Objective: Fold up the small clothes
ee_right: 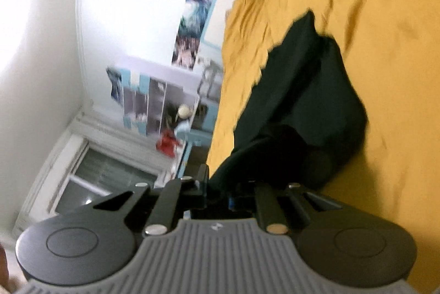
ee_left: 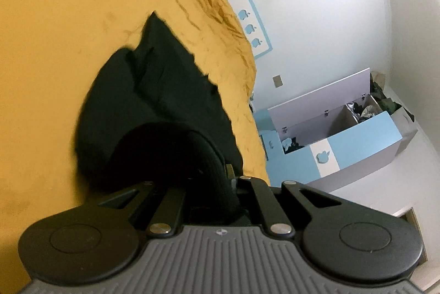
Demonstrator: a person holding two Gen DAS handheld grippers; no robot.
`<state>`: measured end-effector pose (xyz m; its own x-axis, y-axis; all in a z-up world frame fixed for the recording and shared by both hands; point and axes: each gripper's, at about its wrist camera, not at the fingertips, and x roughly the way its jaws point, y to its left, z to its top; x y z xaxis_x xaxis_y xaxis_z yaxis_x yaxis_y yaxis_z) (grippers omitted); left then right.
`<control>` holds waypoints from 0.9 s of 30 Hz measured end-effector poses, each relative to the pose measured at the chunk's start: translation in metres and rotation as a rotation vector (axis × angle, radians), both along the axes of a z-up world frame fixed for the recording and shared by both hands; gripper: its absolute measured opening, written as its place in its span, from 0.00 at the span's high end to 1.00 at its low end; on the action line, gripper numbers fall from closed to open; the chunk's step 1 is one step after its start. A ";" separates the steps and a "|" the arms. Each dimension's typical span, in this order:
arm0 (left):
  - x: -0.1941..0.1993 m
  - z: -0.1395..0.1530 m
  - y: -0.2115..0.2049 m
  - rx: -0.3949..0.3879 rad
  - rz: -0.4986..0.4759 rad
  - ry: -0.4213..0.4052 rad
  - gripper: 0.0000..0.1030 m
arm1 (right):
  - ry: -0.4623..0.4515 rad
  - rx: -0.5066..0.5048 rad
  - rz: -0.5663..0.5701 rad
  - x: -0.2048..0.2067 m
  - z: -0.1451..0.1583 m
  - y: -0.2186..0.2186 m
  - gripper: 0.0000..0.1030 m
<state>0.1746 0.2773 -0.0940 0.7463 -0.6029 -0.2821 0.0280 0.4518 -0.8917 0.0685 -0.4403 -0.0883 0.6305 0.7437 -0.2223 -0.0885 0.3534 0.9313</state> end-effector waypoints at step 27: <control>0.173 -0.007 0.015 0.081 0.065 0.018 0.56 | 0.062 -0.215 -0.168 0.305 -0.027 0.056 0.36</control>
